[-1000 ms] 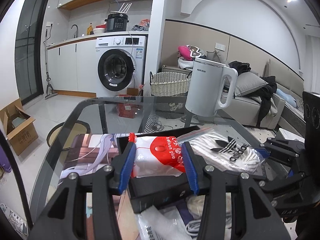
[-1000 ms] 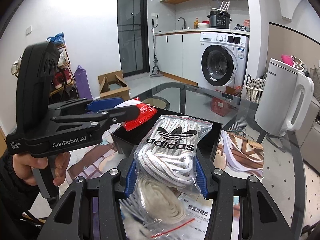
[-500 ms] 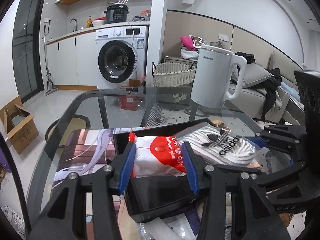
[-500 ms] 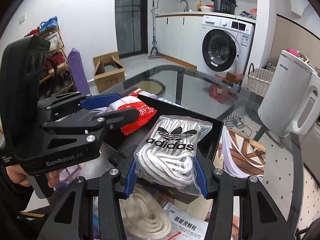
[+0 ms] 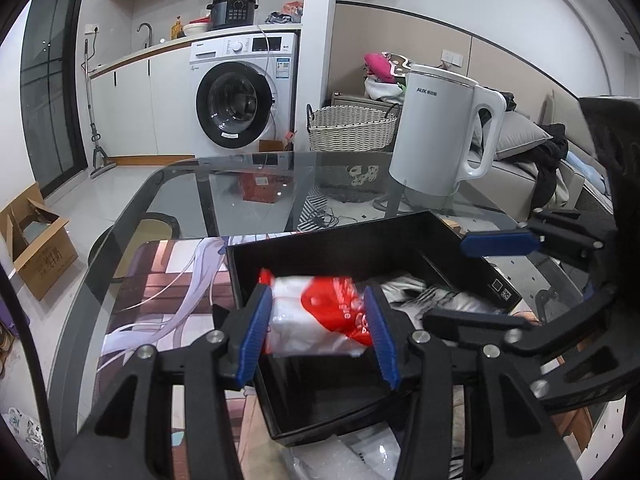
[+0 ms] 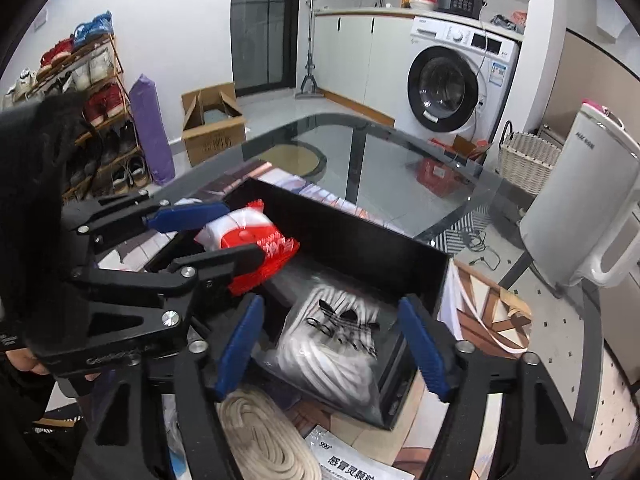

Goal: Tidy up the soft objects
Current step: 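Lower the packet and adidas bag into the black box and open both grippers, then withdraw both grippers from the box and move the right gripper to the coiled rope bag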

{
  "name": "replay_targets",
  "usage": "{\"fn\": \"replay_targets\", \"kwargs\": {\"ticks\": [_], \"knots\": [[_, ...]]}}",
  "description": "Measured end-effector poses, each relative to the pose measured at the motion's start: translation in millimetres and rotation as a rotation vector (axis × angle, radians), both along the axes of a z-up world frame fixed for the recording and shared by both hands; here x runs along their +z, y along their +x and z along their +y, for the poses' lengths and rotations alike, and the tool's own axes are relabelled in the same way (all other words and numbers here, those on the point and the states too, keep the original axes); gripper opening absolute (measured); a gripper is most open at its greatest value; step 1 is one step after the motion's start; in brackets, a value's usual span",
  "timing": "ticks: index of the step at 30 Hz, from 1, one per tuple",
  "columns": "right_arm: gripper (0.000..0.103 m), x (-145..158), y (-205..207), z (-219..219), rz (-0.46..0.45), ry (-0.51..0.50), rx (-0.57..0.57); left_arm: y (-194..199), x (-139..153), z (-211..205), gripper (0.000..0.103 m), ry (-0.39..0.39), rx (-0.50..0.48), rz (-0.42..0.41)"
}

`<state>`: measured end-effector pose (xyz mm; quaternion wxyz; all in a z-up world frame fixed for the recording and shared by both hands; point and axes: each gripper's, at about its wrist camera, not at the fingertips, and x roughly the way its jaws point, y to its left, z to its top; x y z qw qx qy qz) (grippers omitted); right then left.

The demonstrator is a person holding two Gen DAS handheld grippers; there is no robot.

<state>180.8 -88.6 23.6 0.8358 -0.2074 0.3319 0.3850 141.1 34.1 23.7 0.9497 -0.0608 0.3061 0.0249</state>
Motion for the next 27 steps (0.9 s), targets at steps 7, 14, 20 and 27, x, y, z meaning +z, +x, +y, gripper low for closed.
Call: {"fn": "replay_targets", "kwargs": {"ticks": [7,14,20,27], "knots": [[0.084,11.7,-14.5,-30.8,-0.023,0.049,-0.043,-10.0,7.5,-7.9,0.089,-0.006,-0.03,-0.037],[0.098,18.5,-30.3,-60.9,-0.019,0.137,-0.074,-30.5,11.9,-4.9,0.099,-0.001,0.006,-0.056],[0.102,15.1,-49.5,-76.9,-0.004,0.193,-0.102,-53.8,12.6,4.9,0.099,-0.037,0.021,-0.068],[0.102,8.6,-60.2,-93.9,0.033,0.233,-0.14,-79.0,12.7,5.5,0.1,-0.042,0.017,-0.082]]}}
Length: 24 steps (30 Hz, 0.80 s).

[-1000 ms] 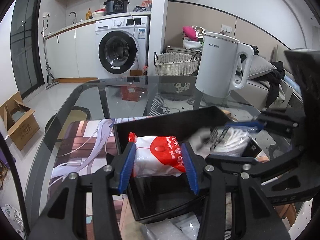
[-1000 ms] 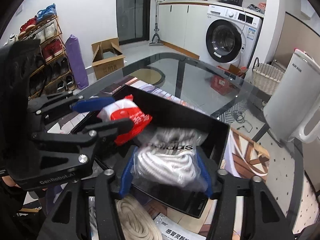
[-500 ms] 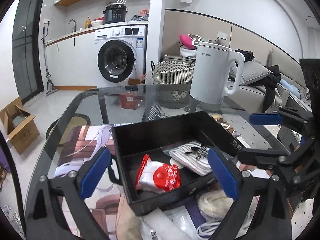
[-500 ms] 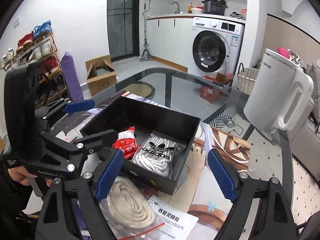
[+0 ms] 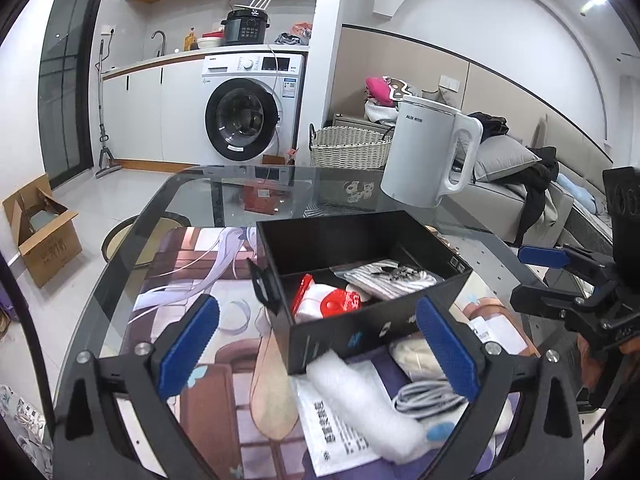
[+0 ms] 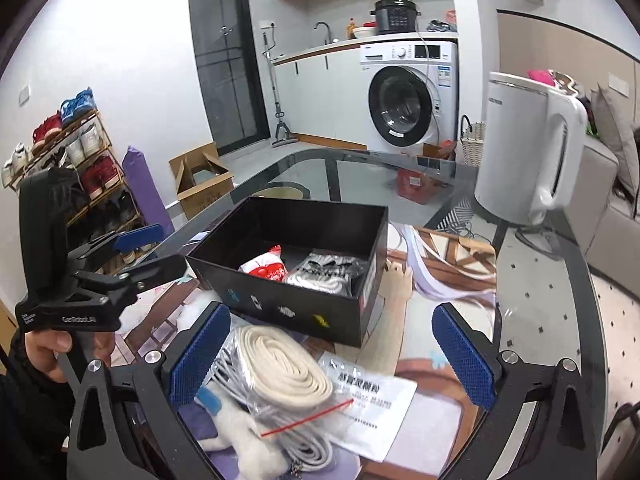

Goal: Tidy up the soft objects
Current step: 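Withdraw both grippers from the box and move the right gripper to the coiled rope bag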

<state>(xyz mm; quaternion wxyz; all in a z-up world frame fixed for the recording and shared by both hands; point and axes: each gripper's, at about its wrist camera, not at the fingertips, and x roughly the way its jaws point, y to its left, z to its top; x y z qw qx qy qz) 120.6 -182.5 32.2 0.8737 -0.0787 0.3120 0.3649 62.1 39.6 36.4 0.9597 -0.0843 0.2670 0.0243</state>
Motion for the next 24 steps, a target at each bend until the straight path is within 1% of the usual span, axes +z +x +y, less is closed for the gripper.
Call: {"fn": "replay_targets", "kwargs": {"ticks": [5,9,12,14,18,21,24], "knots": [[0.102,-6.3,-8.7,-7.3,0.014,0.002,-0.002,-4.2,-3.2,-4.0,0.101,0.0,-0.014,0.01],[0.102,-15.3,-12.4,-9.7,0.026,0.002,0.007,-3.0,-9.4,-5.5,0.102,-0.005,-0.024,0.033],[0.102,-18.5,-12.1,-9.8,0.032,-0.007,0.01,-2.4,-11.3,-3.9,0.102,-0.028,-0.034,0.048],[0.103,-19.6,-11.4,-10.0,0.05,0.002,0.02,-2.4,-10.6,-6.2,0.102,-0.03,-0.052,0.054],[0.102,-23.3,-12.2,-6.2,0.065,0.001,0.035,-4.4,-10.3,-16.8,0.102,0.021,-0.107,0.059],[0.102,-25.0,-11.5,-3.2,0.08,-0.002,0.046,-4.0,-11.2,-21.2,0.102,0.038,-0.161,0.082],[0.102,-26.8,-10.9,-0.9,0.082,-0.008,0.047,-5.6,-11.2,-24.5,0.102,0.074,-0.187,0.086]]}}
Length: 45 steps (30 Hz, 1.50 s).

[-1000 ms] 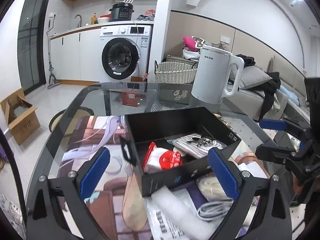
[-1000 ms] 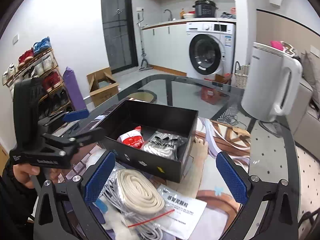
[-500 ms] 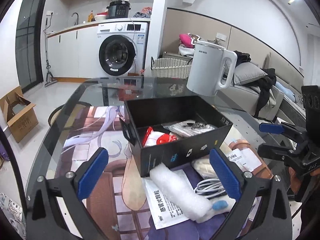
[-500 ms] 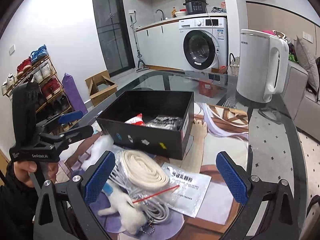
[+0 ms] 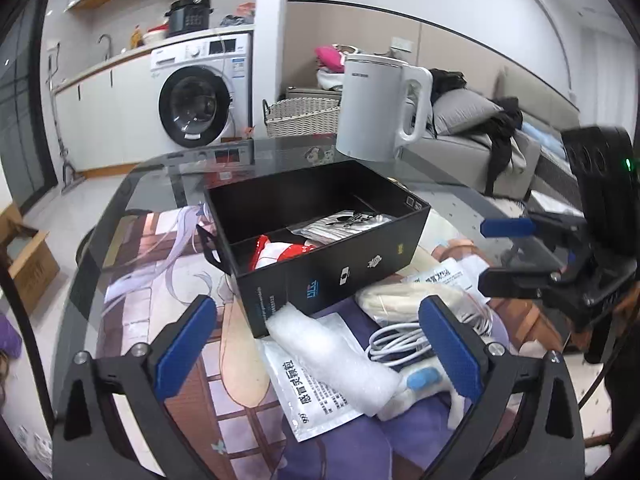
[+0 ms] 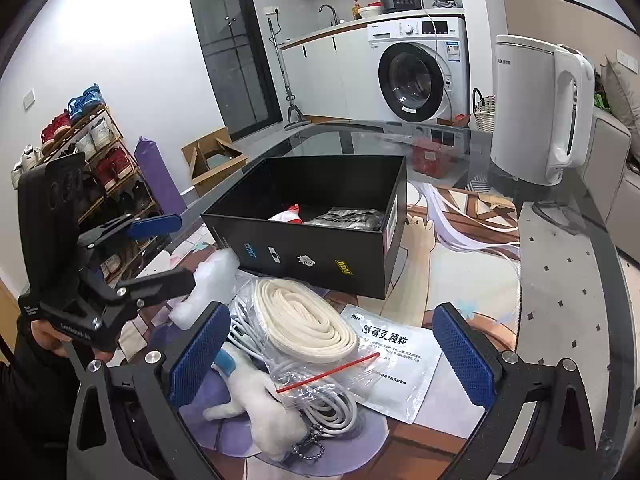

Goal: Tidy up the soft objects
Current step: 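Withdraw both grippers from the box and move the right gripper to the coiled rope bag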

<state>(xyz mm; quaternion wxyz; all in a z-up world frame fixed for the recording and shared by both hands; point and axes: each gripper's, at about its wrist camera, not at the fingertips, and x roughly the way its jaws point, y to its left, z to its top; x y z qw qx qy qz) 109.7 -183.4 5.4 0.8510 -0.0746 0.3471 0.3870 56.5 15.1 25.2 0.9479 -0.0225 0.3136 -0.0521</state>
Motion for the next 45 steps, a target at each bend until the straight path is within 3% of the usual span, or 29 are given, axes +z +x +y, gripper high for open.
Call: {"fn": "replay_targets", "kwargs": {"ticks": [32,45], "knots": [[0.102,-27.9,15.7,15.1,0.094,-0.039,-0.01,8.8,-16.7,7.9,0.102,-0.018,0.011,0.089],[0.103,-33.5,24.3,12.3,0.097,-0.072,-0.097,9.6,-18.1,12.1,0.102,-0.019,0.022,0.096]]}}
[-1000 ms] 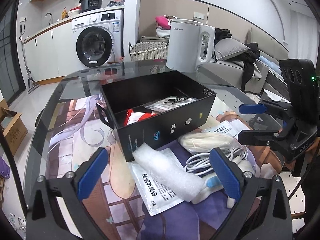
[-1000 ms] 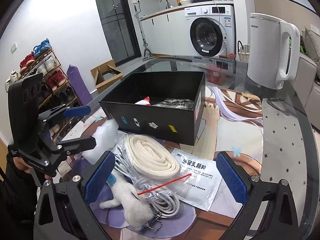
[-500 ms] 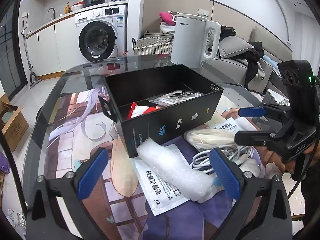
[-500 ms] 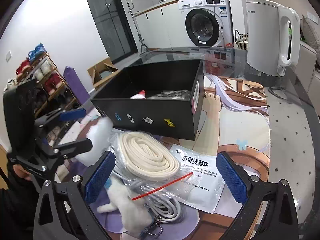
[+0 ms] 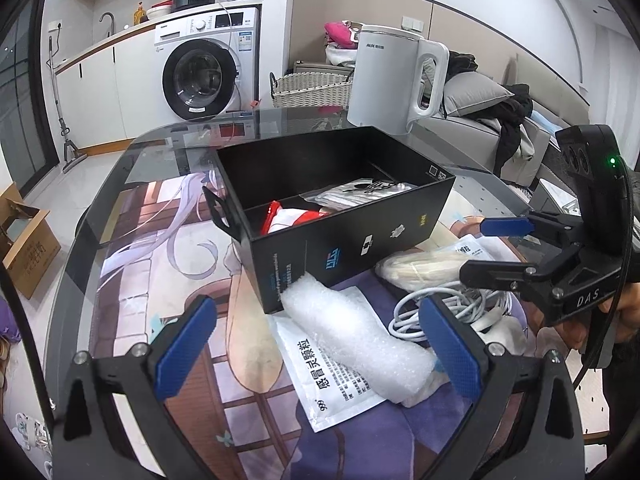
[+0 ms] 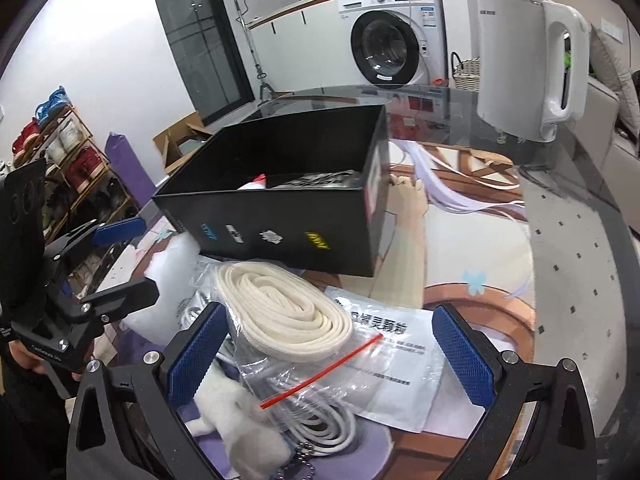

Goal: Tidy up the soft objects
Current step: 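Withdraw both grippers from the box and move the right gripper to the coiled rope bag, then grasp the white foam wrap with the left gripper while the right gripper grasps the rope bag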

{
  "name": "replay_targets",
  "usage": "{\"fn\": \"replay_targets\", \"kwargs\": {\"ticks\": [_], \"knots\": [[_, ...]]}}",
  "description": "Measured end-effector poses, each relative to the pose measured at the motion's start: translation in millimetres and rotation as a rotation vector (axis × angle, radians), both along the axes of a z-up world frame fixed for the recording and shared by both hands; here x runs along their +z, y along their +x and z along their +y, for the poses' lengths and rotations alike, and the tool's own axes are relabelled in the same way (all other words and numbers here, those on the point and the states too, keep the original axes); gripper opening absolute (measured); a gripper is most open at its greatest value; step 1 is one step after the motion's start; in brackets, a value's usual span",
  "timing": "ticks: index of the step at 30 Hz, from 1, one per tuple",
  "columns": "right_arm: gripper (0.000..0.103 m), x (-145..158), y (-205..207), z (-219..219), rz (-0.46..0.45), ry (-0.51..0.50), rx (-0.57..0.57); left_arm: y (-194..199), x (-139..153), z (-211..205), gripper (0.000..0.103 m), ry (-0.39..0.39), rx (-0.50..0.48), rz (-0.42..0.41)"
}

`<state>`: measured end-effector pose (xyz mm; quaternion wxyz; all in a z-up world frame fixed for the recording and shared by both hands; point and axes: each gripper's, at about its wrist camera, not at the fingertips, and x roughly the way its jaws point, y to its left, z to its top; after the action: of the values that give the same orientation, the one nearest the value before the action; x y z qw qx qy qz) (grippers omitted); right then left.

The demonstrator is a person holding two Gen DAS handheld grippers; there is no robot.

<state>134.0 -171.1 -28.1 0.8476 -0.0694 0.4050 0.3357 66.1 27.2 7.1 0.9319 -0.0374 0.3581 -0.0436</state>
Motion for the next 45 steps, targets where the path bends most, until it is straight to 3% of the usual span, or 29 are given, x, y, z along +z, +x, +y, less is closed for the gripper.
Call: {"fn": "replay_targets", "kwargs": {"ticks": [10,28,39,44,45], "knots": [[0.103,-2.1,7.8,-13.7,-0.039,-0.111,-0.08,0.4,-0.6,1.8,0.102,-0.003,0.001,-0.002],[0.103,-10.7,5.6,26.5,0.029,-0.079,0.1,1.2,-3.1,-0.1,0.102,-0.004,-0.007,0.015],[0.103,-15.7,14.9,53.1,0.013,-0.195,0.172,2.1,-5.3,2.1,0.102,-0.012,-0.006,0.025],[0.102,-20.6,23.7,55.3,0.023,-0.177,0.212,1.7,-5.5,1.5,0.102,-0.009,-0.007,0.027],[0.098,-19.9,23.8,54.7,0.022,-0.172,0.212,1.7,-5.5,1.7,0.102,-0.01,-0.008,0.029]]}}
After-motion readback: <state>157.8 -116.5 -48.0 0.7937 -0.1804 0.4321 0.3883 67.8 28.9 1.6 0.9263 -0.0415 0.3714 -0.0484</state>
